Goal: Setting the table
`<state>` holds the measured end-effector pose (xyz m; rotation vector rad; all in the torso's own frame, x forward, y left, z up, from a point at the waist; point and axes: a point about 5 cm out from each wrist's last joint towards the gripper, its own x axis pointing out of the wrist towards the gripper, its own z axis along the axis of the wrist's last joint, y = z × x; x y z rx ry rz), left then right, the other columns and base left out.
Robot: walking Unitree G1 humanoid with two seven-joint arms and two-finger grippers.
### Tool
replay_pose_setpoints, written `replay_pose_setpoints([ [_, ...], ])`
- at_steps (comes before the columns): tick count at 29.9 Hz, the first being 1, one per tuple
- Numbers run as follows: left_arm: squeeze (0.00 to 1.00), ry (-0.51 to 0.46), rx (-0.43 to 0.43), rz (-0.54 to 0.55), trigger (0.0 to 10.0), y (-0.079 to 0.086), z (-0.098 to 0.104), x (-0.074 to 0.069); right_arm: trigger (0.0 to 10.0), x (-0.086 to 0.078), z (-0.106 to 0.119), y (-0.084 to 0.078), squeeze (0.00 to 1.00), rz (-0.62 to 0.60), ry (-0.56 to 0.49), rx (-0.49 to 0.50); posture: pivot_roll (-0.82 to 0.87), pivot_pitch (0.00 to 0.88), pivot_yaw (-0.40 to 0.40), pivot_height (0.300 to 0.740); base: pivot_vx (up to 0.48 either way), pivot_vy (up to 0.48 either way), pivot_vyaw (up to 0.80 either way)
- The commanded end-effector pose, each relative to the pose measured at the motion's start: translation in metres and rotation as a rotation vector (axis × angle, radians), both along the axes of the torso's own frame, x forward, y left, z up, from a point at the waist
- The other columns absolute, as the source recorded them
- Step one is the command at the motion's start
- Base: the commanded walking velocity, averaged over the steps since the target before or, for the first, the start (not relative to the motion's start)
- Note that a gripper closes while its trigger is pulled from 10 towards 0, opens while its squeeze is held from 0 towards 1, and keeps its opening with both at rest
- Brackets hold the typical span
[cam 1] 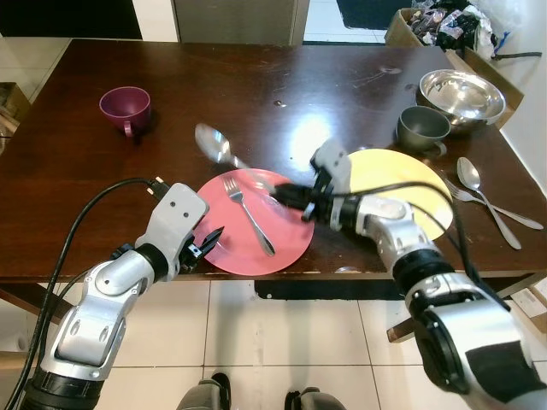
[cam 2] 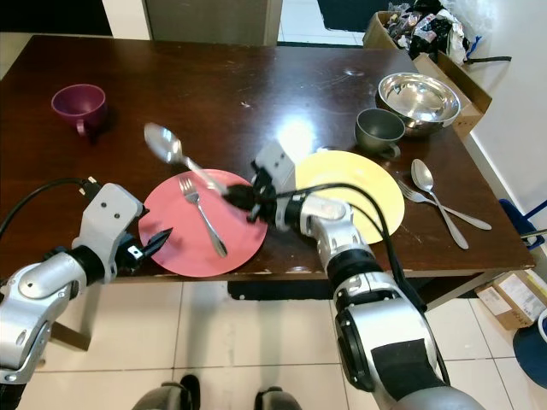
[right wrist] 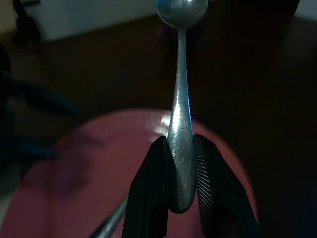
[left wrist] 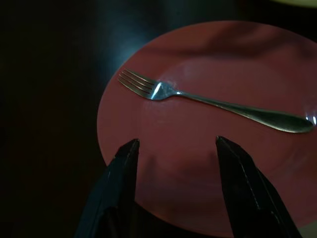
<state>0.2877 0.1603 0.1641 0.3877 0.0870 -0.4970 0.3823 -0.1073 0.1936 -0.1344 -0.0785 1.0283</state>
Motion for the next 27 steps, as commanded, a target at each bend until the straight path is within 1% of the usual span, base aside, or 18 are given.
replay_pose_setpoints([
  [1, 0.00, 0.031, 0.002, 0.004, 10.0, -0.001, -0.007, -0.002, 10.0, -0.001, 0.004, 0.000, 0.00, 0.003, -0.001, 0.054, 0.03, 0.096, 0.030, 0.740, 0.000, 0.000, 0.00],
  [4, 0.00, 0.026, -0.020, 0.039, 10.0, -0.002, -0.008, -0.002, 10.0, -0.005, 0.004, 0.005, 0.00, -0.024, -0.016, 0.141, 0.02, 0.096, 0.025, 0.740, 0.000, 0.000, 0.00],
  [5, 0.00, 0.022, -0.036, 0.061, 10.0, -0.002, -0.008, -0.001, 10.0, -0.006, 0.002, 0.007, 0.00, -0.049, -0.018, 0.171, 0.02, 0.095, 0.025, 0.740, 0.000, 0.000, 0.00],
  [6, 0.00, 0.011, -0.075, 0.116, 10.0, -0.002, -0.006, 0.001, 10.0, -0.009, -0.001, 0.010, 0.00, -0.111, -0.030, 0.223, 0.02, 0.093, 0.024, 0.740, 0.000, 0.000, 0.00],
  [7, 0.00, 0.007, -0.096, 0.134, 10.0, -0.002, -0.006, 0.002, 10.0, -0.010, -0.004, 0.012, 0.00, -0.147, -0.020, 0.267, 0.02, 0.093, 0.028, 0.740, 0.000, 0.000, 0.00],
  [9, 0.00, 0.005, -0.118, 0.149, 10.0, -0.003, -0.005, 0.003, 10.0, -0.015, -0.013, 0.017, 0.00, -0.162, 0.014, 0.317, 0.02, 0.093, 0.028, 0.740, 0.000, 0.000, 0.00],
  [12, 0.00, 0.003, -0.126, 0.155, 10.0, -0.004, -0.004, 0.003, 10.0, -0.020, -0.020, 0.021, 0.00, -0.162, 0.030, 0.324, 0.01, 0.094, 0.030, 0.740, 0.000, 0.000, 0.00],
  [14, 0.00, 0.000, -0.127, 0.154, 10.0, -0.005, -0.003, 0.004, 10.0, -0.031, -0.030, 0.029, 0.00, -0.115, 0.086, 0.357, 0.01, 0.094, 0.030, 0.740, 0.000, 0.000, 0.00],
  [15, 0.00, 0.000, -0.127, 0.154, 10.0, -0.005, -0.003, 0.004, 10.0, -0.031, -0.030, 0.029, 0.00, -0.115, 0.086, 0.357, 0.01, 0.094, 0.030, 0.740, 0.000, 0.000, 0.00],
  [17, 0.00, -0.005, -0.123, 0.157, 10.0, -0.005, -0.002, 0.007, 10.0, -0.037, -0.038, 0.032, 0.00, -0.107, 0.090, 0.317, 0.01, 0.089, 0.037, 0.740, 0.000, 0.000, 0.00],
  [18, 0.00, -0.008, -0.118, 0.164, 10.0, -0.004, -0.002, 0.008, 10.0, -0.038, -0.039, 0.030, 0.00, -0.115, 0.060, 0.265, 0.01, 0.089, 0.037, 0.740, 0.000, 0.000, 0.00],
  [19, 0.00, -0.009, -0.119, 0.171, 10.0, -0.003, -0.002, 0.009, 10.0, -0.038, -0.038, 0.028, 0.00, -0.121, 0.062, 0.275, 0.00, 0.086, 0.034, 0.740, 0.000, 0.000, 0.00],
  [20, 0.00, -0.010, -0.121, 0.175, 10.0, -0.002, -0.002, 0.009, 10.0, -0.037, -0.033, 0.024, 0.00, -0.123, 0.079, 0.324, 0.00, 0.086, 0.034, 0.740, 0.000, 0.000, 0.00],
  [22, 0.00, -0.010, -0.122, 0.184, 10.0, -0.002, -0.002, 0.010, 10.0, -0.036, -0.032, 0.021, 0.00, -0.129, 0.064, 0.268, 0.00, 0.082, 0.033, 0.740, 0.000, 0.000, 0.00],
  [23, 0.00, -0.011, -0.124, 0.187, 10.0, -0.002, -0.002, 0.010, 10.0, -0.037, -0.031, 0.020, 0.00, -0.126, 0.054, 0.257, 0.00, 0.080, 0.029, 0.740, 0.000, 0.000, 0.00],
  [26, 0.00, -0.011, -0.127, 0.189, 10.0, -0.003, -0.002, 0.010, 10.0, -0.038, -0.027, 0.020, 0.00, -0.122, 0.047, 0.268, 0.00, 0.082, 0.027, 0.740, 0.000, 0.000, 0.00],
  [27, 0.00, -0.011, -0.128, 0.191, 10.0, -0.003, -0.003, 0.010, 10.0, -0.038, -0.020, 0.020, 0.00, -0.113, 0.045, 0.306, 0.00, 0.076, 0.026, 0.740, 0.000, 0.000, 0.00],
])
